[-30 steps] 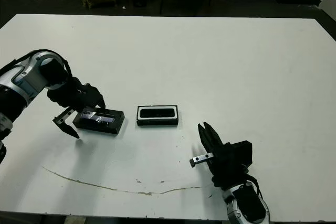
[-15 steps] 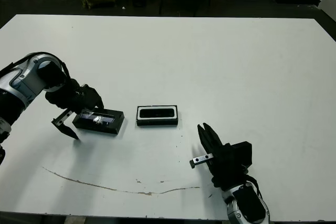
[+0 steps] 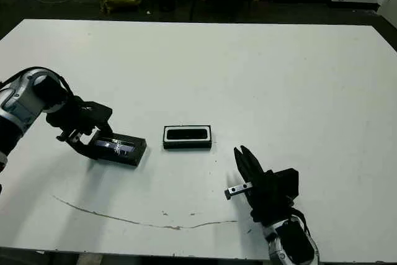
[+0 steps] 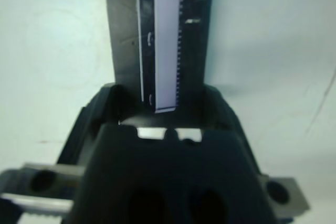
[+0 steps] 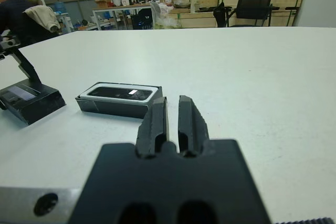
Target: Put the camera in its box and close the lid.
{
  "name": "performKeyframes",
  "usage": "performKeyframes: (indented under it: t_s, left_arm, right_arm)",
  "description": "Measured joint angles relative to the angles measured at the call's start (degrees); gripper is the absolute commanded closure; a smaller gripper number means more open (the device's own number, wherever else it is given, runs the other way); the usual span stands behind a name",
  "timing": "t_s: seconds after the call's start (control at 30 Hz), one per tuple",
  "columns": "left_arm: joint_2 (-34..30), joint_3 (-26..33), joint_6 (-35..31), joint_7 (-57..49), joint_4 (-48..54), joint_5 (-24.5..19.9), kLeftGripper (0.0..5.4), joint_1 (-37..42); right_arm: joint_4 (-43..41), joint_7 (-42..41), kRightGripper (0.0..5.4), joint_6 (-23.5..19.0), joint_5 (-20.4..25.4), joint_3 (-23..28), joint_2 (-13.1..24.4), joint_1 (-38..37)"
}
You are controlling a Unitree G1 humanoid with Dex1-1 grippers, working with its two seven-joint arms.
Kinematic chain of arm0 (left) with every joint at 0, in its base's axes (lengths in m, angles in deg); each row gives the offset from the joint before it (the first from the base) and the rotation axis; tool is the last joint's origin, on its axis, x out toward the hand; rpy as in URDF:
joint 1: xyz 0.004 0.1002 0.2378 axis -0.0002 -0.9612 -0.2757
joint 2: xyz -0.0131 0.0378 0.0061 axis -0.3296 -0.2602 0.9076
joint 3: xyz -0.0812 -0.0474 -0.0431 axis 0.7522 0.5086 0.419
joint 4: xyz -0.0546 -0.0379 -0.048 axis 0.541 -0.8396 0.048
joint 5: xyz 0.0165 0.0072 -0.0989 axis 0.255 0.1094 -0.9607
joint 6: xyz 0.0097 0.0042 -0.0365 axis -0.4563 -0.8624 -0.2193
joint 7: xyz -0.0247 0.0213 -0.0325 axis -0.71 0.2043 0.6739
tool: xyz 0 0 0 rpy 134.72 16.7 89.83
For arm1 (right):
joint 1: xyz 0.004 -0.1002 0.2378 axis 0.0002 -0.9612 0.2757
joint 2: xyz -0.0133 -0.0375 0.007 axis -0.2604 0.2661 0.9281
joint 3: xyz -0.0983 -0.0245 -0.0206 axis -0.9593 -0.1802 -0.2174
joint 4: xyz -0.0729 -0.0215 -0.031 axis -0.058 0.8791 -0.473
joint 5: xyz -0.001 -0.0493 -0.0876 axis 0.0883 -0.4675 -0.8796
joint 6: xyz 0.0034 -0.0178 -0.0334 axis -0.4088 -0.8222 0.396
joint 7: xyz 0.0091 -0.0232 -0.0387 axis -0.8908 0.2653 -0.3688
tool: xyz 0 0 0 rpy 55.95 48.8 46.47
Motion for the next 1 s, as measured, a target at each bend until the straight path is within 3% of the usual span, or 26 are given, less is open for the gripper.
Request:
performKeyframes:
  t_s: [0.23,0.47,0.7,0.87,1.0]
  left_arm:
    - [-0.5,0.5,-5.1,0.8,3.5,-0.5,3.15,-1.1]
    - [-1.7,-0.5,-14.1,1.9,6.5,-5.4,3.15,-1.6]
    - [-2.1,-1.7,-27.3,2.7,3.4,-13.5,3.15,1.4]
    - [-1.3,0.5,-33.9,2.6,1.8,-12.4,3.15,6.3]
    - [0.0,1.3,-35.0,2.6,1.2,-11.3,3.15,9.8]
  right_arm:
    - [-0.2,0.1,5.4,0.0,0.0,0.0,0.0,0.0]
    - [0.3,0.0,5.4,0.7,0.0,0.1,0.0,0.0]
    - [0.1,0.7,5.4,0.1,-0.2,0.0,0.0,0.2]
    - [0.0,0.9,5.4,-0.1,-0.2,-0.2,0.0,0.4]
    - [-0.1,1.1,5.4,-0.2,-0.2,-0.4,-0.1,0.4]
